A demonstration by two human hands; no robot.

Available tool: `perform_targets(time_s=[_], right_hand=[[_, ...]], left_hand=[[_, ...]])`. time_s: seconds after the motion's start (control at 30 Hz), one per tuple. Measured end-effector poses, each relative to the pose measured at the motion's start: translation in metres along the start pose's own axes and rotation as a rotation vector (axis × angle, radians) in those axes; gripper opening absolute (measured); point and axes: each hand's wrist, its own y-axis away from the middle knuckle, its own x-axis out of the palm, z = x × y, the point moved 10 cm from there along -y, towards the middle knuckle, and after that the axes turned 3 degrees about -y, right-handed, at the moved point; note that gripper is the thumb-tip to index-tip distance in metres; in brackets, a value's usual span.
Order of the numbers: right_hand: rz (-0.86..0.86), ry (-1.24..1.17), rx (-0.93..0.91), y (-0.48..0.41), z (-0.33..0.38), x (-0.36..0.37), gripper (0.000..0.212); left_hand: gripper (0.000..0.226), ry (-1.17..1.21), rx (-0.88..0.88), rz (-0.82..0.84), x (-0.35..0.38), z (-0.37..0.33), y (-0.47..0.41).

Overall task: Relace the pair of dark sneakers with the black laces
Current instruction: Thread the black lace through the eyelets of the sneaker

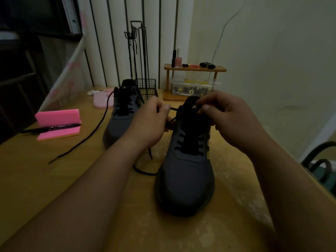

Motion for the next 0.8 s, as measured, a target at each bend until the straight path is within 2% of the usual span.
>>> perform_targets(time_s=[0.17, 0.33, 0.43, 0.5, 0.67, 0.8], right_hand=[[0.040, 0.047, -0.013, -0.001, -0.001, 0.003, 0.015], [-0.081, 0.126, -0.087, 0.001, 0.009, -0.006, 0.014], [-0.110, 0.216, -0.230, 0.008, 0.035, -0.002, 0.010], [-0.037, 0.263, -0.287, 0.012, 0.047, 0.013, 0.012], [0.105, 0.696, -0.355, 0.022, 0.059, 0.056, 0.034], [0.096, 0.895, -0.320, 0.024, 0.065, 0.070, 0.031]], left_hand=[[0.023, -0.013, -0.015, 0.016, 0.001, 0.002, 0.001], [0.018, 0.064, -0.088, 0.146, 0.010, 0.006, 0.004], [0.013, -0.053, -0.002, 0.076, 0.002, 0.001, 0.001], [0.010, -0.155, 0.088, 0.014, -0.004, -0.007, 0.000], [0.008, -0.329, 0.189, -0.052, -0.014, -0.010, -0.004], [0.027, -0.361, 0.192, -0.103, -0.018, -0.002, -0.008]])
